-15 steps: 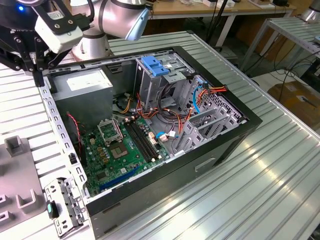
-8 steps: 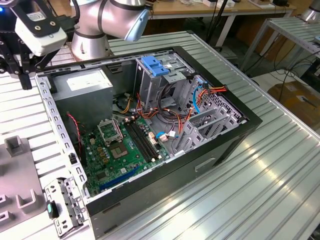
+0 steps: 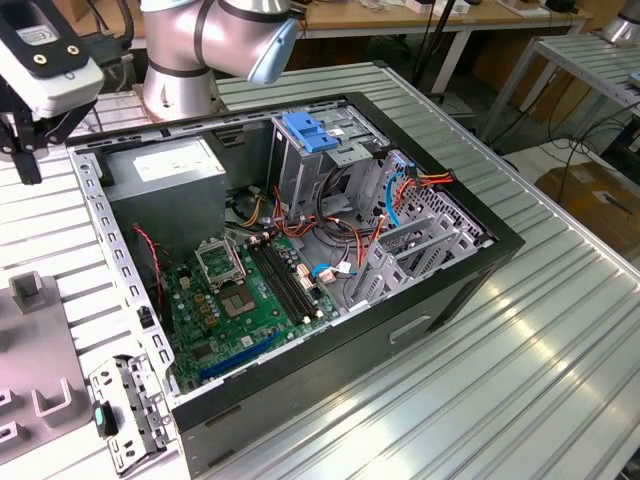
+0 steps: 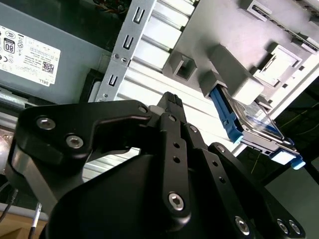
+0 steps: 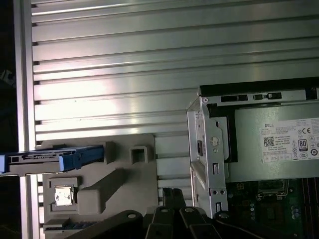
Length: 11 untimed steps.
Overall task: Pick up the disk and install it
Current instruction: 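Reach for the disk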
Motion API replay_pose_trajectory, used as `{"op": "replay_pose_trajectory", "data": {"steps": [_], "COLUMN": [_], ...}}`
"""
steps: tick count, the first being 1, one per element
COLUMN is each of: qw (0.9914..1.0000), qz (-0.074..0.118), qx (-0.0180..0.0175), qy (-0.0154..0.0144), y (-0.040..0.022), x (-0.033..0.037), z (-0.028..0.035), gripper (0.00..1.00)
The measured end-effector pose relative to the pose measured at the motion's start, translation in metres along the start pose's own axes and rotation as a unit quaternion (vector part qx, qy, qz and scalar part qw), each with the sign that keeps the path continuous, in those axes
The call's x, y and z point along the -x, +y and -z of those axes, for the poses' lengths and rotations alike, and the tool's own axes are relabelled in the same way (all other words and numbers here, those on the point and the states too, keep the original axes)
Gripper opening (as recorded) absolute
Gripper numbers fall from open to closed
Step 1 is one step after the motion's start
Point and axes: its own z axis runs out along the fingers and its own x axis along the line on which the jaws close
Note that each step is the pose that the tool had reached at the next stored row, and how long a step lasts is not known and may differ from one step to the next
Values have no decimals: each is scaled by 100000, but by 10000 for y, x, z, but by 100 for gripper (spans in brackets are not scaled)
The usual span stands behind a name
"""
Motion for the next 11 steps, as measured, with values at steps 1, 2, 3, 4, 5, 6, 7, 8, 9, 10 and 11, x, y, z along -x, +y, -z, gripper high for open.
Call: {"op": "replay_pose_trajectory", "data": {"steps": [1, 2, 3, 4, 5, 6, 7, 8, 9, 10, 11], "qw": [100000, 100000, 100000, 100000, 100000, 100000, 100000, 100000, 100000, 100000, 100000], "qz": [-3, -7, -7, -8, -8, -5, -4, -3, -1, -3, -6], "qx": [-3, -2, -4, 1, -2, -5, -3, -2, -3, -5, -2], "qy": [7, 13, 20, 17, 23, 29, 27, 25, 27, 28, 28], "y": [-2, -3, -6, -8, -9, -9, -7, -4, 0, 4, 9], "x": [-22, -42, -76, -99, -135, -157, -178, -196, -216, -230, -251], "z": [-1, -3, -5, -7, -9, -10, -12, -13, -15, -16, -17], "gripper": [11, 11, 11, 11, 11, 11, 11, 11, 11, 11, 11]}}
